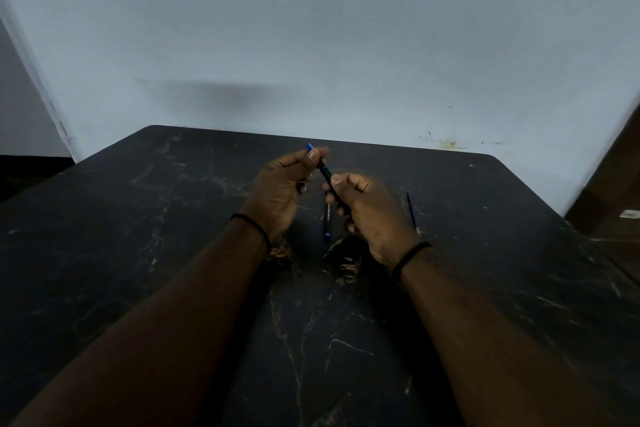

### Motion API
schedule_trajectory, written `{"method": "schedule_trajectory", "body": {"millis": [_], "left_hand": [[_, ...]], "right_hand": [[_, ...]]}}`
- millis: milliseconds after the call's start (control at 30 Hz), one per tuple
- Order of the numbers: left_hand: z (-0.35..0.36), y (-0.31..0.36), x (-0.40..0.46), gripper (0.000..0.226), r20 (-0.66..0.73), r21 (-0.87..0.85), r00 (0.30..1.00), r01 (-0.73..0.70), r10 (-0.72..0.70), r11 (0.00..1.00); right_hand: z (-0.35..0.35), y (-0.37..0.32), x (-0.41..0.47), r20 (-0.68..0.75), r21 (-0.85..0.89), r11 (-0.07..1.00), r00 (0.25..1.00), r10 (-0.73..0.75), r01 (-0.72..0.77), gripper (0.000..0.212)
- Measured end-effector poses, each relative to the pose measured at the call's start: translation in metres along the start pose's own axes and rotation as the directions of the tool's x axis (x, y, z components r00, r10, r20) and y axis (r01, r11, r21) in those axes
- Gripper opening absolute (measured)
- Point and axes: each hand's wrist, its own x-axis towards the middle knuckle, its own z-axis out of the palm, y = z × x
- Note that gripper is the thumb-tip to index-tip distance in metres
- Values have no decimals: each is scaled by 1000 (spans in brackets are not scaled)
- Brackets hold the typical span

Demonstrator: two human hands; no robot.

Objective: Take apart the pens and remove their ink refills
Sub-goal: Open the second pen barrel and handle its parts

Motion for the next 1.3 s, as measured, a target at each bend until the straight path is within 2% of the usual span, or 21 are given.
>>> {"method": "schedule_trajectory", "body": {"millis": [100, 267, 333, 400, 533, 633, 733, 867, 933, 1033, 1133, 1300], "left_hand": [[0, 0, -1, 15, 12, -18, 1000, 22, -22, 1000], [-3, 0, 0, 16, 41, -48, 998, 51, -50, 998], [-4, 0, 1, 17, 52, -66, 997, 63, -60, 996], [-6, -2, 2, 18, 74, -75, 994, 81, -76, 994], [-9, -3, 3, 20, 84, -78, 993, 85, -78, 993], [-9, -4, 4, 20, 74, -92, 994, 91, -85, 992], [-9, -4, 5, 17, 61, -90, 995, 89, -84, 992], [-10, -6, 6, 17, 43, -88, 996, 80, -76, 993], [-12, -7, 7, 17, 46, -99, 996, 80, -76, 992], [-14, -9, 7, 16, 59, -108, 995, 82, -76, 991], [-14, -9, 7, 17, 73, -111, 994, 85, -77, 990], [-13, -7, 6, 16, 49, -91, 996, 84, -79, 992]], "right_hand": [[2, 0, -3, 32, 45, 999, 999, -5, 3, 6], [6, 4, 0, 3, 18, 999, 999, -44, 44, 13], [6, 6, 2, 6, 8, 1000, 1000, -15, 14, 26], [6, 6, 3, 17, 1, 1000, 1000, 0, 0, 30], [5, 6, 1, 9, 11, 1000, 1000, -17, 16, 13], [7, 6, 0, 1, 45, 999, 1000, -27, 27, 18], [10, 7, 1, 3, 8, 999, 999, -40, 40, 13], [7, 9, 5, 25, -65, 998, 1000, -5, 6, 33], [6, 9, 4, 18, -76, 997, 1000, -14, 15, 26], [6, 9, 1, -3, 8, 1000, 1000, -26, 26, 6], [8, 8, 0, 0, 33, 999, 1000, -9, 9, 14], [6, 8, 4, 27, -61, 998, 999, 35, -33, 35]]}}
